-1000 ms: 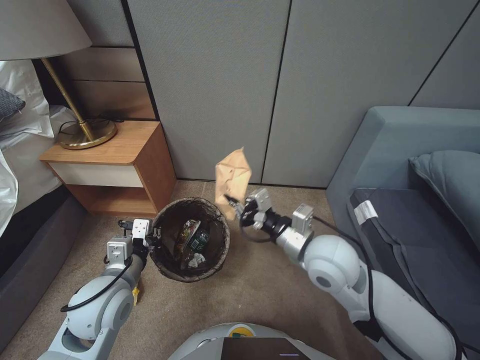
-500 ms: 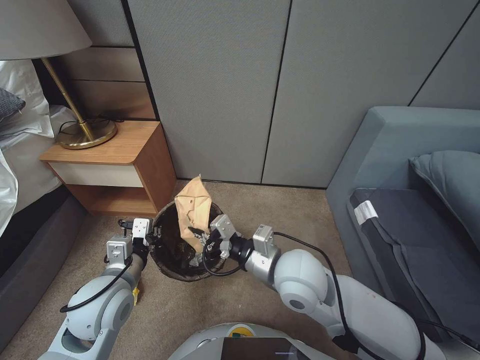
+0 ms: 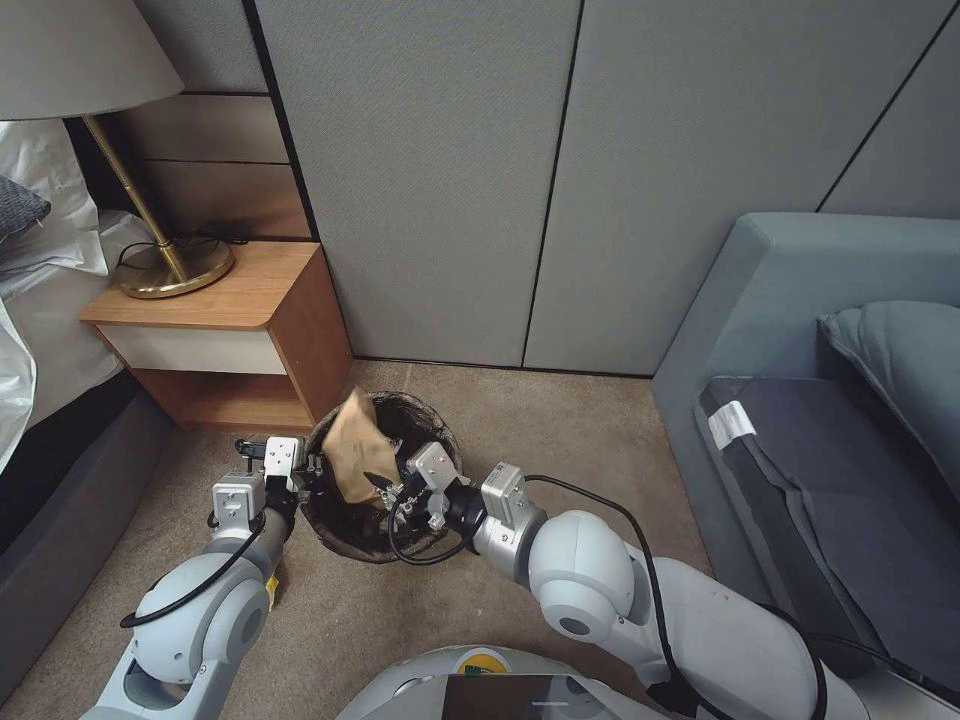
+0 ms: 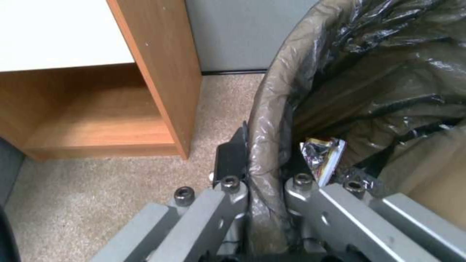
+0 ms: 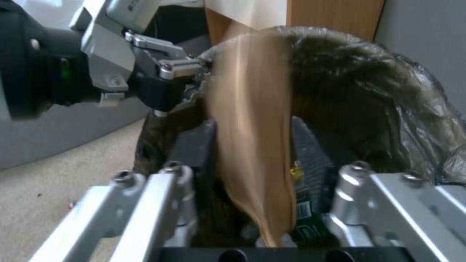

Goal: Pick up the trash bin, then pick up the garbage from the floor and place it into the trash bin.

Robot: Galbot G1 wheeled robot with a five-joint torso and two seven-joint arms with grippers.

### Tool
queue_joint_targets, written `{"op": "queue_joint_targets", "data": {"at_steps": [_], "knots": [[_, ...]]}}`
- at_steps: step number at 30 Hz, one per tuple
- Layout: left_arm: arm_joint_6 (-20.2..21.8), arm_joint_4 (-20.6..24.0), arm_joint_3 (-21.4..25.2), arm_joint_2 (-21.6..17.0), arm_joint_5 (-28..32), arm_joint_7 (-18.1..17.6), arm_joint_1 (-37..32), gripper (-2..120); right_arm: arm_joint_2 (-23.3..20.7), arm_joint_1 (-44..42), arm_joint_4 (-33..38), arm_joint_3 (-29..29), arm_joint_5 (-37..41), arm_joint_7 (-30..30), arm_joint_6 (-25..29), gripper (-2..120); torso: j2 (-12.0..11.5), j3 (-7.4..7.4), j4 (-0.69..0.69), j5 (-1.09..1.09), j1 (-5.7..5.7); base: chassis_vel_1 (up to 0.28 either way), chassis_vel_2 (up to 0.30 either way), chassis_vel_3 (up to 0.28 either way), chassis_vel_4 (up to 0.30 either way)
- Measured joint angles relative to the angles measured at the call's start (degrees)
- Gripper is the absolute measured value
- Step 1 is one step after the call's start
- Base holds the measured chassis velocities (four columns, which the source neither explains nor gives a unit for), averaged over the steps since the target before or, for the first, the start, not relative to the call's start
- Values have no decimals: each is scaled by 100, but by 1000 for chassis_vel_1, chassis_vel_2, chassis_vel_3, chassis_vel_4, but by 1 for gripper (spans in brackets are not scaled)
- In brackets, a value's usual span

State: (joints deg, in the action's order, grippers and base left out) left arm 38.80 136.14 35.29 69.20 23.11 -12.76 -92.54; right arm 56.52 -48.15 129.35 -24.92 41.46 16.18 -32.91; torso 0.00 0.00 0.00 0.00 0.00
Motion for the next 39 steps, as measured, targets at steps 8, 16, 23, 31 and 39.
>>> {"op": "queue_joint_targets", "data": {"at_steps": [8, 16, 23, 31, 39], "knots": [[3, 9, -20, 37, -1, -7, -3, 3, 8, 18, -30, -22, -4, -15, -87, 71, 0, 0, 0, 0, 0, 0, 0, 0, 0], [3, -8, -33, 61, -2, -6, 23, 3, 4, -32, 112, 271, 5, -4, -64, 97, 0, 0, 0, 0, 0, 0, 0, 0, 0], [3, -16, 20, 56, 40, -7, 18, 3, -89, -233, 497, 1195, -16, -75, 310, 100, 0, 0, 0, 0, 0, 0, 0, 0, 0], [-10, 26, 69, 49, 53, 9, -14, 3, -32, -1318, 258, 2743, -1448, 358, 1009, 100, 0, 0, 0, 1, 0, 0, 0, 0, 0], [-27, 31, 97, 60, 57, 30, -40, 3, 820, -2809, -194, 4021, -3375, 298, 2202, 100, 0, 0, -1, 2, 0, 0, 0, 0, 0]]}}
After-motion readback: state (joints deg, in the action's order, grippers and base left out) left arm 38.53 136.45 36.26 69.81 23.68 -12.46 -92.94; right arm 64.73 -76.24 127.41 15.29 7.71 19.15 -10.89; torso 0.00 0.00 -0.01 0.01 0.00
